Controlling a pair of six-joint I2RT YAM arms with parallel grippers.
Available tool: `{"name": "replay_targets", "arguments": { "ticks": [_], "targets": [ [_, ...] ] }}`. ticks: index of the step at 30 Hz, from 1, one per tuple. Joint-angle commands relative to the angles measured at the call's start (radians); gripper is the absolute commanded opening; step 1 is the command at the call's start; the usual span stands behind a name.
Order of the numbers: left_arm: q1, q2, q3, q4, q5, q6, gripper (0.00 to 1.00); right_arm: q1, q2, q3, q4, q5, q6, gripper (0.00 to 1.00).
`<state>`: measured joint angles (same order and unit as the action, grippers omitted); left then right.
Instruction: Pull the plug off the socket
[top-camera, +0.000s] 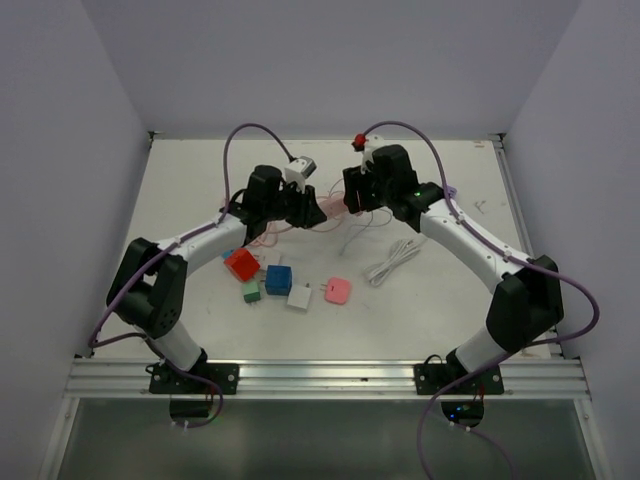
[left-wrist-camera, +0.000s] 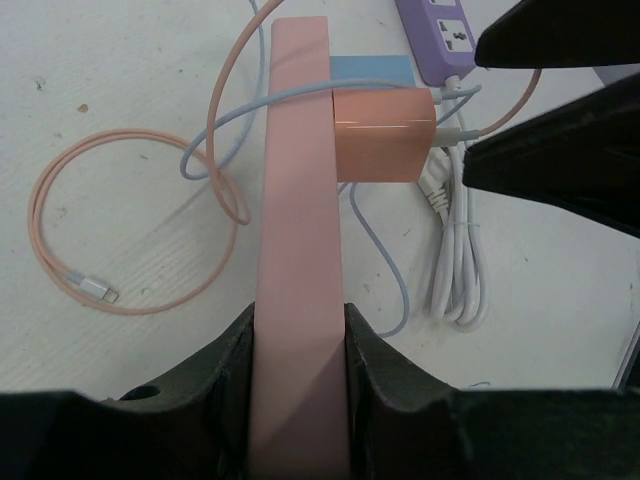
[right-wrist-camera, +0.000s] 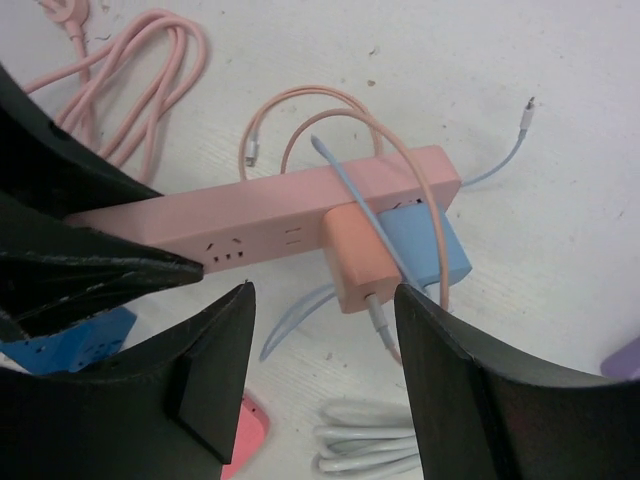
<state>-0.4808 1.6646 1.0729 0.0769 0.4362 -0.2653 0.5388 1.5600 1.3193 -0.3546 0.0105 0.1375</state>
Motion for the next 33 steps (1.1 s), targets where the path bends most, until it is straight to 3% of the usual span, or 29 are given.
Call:
{"name": "replay_targets", "arguments": {
  "ticks": [1,18,33],
  "targets": [
    [-0.008,-0.085,0.021,0.069,0.050,0.026,0.00,-0.033,0.020,0.046,-0.014,-0.006,0.010,0.61],
    [-0.010,-0.108,0.038,0.069,0.084,0.035,0.00,-0.057,0.087,0.034,-0.020,-0.176,-0.001,0.53],
    [-0.010,-0.103,0.056,0.081,0.068,0.018,0.00,-0.056,0.120,0.047,-0.087,-0.161,-0.032,0.57]
  ]
}}
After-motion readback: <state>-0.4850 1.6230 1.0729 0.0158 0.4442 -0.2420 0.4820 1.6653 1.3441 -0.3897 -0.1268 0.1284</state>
